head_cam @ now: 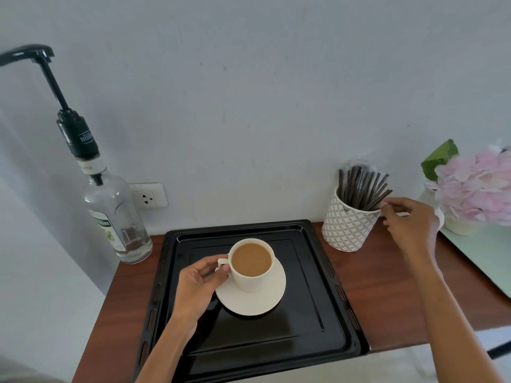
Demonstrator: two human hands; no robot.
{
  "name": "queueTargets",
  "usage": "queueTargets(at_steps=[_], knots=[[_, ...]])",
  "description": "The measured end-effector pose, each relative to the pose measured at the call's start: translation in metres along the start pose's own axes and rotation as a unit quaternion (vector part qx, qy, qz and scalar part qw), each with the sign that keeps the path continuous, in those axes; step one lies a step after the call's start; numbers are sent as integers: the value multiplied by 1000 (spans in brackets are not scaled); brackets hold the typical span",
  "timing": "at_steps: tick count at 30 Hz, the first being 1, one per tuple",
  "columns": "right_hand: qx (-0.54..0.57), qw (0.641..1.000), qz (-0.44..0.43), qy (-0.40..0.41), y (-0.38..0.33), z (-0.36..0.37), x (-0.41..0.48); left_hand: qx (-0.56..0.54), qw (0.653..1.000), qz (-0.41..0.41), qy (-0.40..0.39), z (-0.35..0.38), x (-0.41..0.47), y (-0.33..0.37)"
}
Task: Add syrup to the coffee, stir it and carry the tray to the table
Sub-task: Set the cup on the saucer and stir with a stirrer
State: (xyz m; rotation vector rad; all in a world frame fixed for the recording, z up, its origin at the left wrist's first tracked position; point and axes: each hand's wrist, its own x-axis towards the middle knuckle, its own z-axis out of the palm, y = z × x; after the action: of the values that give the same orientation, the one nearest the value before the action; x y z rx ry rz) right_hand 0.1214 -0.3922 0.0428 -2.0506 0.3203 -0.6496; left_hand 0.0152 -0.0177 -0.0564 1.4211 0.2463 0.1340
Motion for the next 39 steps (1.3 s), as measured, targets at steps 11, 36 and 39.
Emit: queueTargets(at_steps=[11, 36, 39], knots=[[-32, 995, -61, -77, -19, 19, 13, 7, 1000, 4, 3, 0, 2, -2], [87, 953, -254, -142, -160, 1, -55, 10, 1000, -9, -6, -2, 2, 2], [103, 943, -236, -212, -153, 21, -74, 15, 1000, -10, -7, -3, 2, 2]])
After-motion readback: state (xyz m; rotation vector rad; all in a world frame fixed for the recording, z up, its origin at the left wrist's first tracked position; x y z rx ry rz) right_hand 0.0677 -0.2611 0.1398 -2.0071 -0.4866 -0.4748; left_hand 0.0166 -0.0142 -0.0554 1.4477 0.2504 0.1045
